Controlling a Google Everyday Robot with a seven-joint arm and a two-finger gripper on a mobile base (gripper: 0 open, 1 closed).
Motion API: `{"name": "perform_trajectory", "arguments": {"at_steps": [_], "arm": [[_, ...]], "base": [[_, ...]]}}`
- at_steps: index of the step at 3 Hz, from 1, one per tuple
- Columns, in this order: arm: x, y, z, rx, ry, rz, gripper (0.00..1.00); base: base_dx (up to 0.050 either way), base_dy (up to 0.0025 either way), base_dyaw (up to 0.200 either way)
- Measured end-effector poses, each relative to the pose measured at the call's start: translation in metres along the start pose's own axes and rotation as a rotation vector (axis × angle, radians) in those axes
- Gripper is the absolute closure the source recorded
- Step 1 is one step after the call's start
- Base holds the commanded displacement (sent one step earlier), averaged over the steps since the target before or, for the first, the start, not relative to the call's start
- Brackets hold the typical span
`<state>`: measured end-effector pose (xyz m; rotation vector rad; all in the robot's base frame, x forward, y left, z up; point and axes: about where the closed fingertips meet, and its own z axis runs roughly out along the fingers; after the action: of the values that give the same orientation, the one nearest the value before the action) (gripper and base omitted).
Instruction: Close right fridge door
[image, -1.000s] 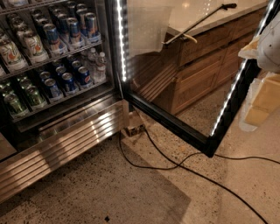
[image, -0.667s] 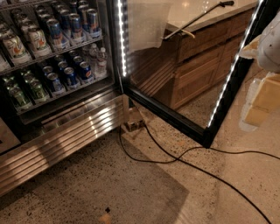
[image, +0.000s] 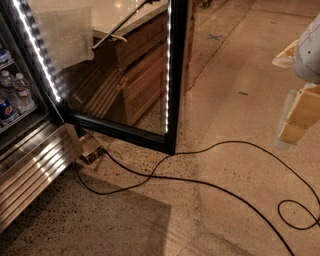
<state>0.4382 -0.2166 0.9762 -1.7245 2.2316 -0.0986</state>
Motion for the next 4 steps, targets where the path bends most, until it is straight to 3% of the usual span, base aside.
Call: {"name": "perform_trajectory", "arguments": {"at_steps": [4], "arm": [[0.0000, 0.0000, 0.0000, 0.000, 0.000, 0.000, 0.00]], "base": [[0.049, -0.00002, 0.000]]}}
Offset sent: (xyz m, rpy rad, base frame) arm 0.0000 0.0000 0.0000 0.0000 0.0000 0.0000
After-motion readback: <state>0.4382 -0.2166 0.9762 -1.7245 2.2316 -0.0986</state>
